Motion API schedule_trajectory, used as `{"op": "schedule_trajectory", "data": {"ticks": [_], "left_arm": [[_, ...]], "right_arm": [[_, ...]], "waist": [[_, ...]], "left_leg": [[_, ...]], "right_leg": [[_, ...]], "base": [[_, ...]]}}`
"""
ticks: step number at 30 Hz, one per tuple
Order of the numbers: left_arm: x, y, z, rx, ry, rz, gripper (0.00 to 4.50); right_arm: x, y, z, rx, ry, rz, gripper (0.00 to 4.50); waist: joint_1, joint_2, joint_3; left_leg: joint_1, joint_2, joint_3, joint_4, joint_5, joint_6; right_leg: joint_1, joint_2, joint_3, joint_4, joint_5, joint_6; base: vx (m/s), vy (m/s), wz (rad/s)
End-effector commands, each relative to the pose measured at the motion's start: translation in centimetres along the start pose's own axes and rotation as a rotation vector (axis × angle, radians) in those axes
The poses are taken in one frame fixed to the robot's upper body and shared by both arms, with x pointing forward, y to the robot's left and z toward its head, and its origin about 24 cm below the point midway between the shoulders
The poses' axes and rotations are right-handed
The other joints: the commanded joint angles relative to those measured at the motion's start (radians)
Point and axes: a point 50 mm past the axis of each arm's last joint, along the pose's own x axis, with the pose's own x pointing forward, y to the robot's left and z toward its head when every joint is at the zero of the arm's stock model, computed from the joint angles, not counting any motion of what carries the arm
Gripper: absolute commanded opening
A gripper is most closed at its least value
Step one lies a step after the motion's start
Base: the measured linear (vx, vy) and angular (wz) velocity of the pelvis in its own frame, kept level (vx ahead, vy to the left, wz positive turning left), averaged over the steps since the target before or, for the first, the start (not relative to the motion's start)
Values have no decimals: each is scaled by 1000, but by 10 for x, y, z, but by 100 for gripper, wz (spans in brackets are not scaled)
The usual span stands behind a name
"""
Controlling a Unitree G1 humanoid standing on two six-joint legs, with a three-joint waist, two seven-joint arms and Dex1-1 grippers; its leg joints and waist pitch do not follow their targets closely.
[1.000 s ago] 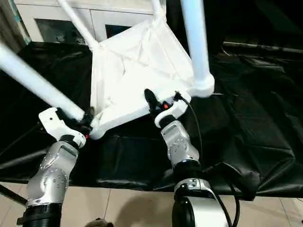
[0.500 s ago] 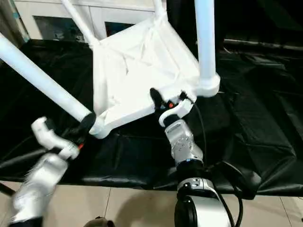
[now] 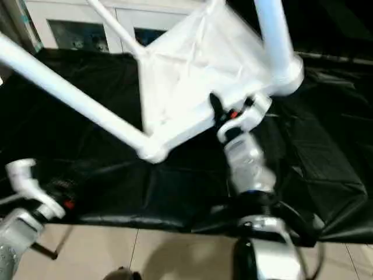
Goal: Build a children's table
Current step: Flip table
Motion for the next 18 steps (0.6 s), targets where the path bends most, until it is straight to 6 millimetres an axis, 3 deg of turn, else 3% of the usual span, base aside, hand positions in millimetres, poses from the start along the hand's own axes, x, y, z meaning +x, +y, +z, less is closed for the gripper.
{"op": "schedule_trajectory", "data": {"ticks": [1,7,9,10,18], "left_arm": [[10,-17,5,101,42,-90,409],[28,-50,15,255,82,-235,409],[31,-53,16,278,84,-251,409],[34,-57,17,298,85,-266,409],[47,-61,34,440,66,-215,409]], "right_arm": [[-6,-6,15,-261,-4,-34,221],[-16,-10,31,-376,-35,-126,218],[-17,-10,33,-392,-40,-134,216],[-19,-10,35,-411,-45,-150,215],[-25,-8,41,-590,-55,-197,211]], "waist": [[-7,-2,-62],[-9,2,-61],[-12,-3,-61],[-14,-2,-60],[-15,-6,-58]], "left_leg": [[39,56,-16,-75,-132,-29],[46,53,-16,-79,-192,-75],[47,53,-15,-78,-202,-78],[41,51,-15,-81,-208,-84],[47,48,-13,-81,-264,-101]], "right_leg": [[30,-60,49,-65,-44,-132],[24,-55,53,-69,-92,-97],[22,-53,55,-70,-97,-93],[26,-53,57,-72,-118,-85],[15,-50,65,-84,-202,-62]], "base": [[0,0,0],[0,0,0],[0,0,0],[0,0,0],[0,0,0]]}}
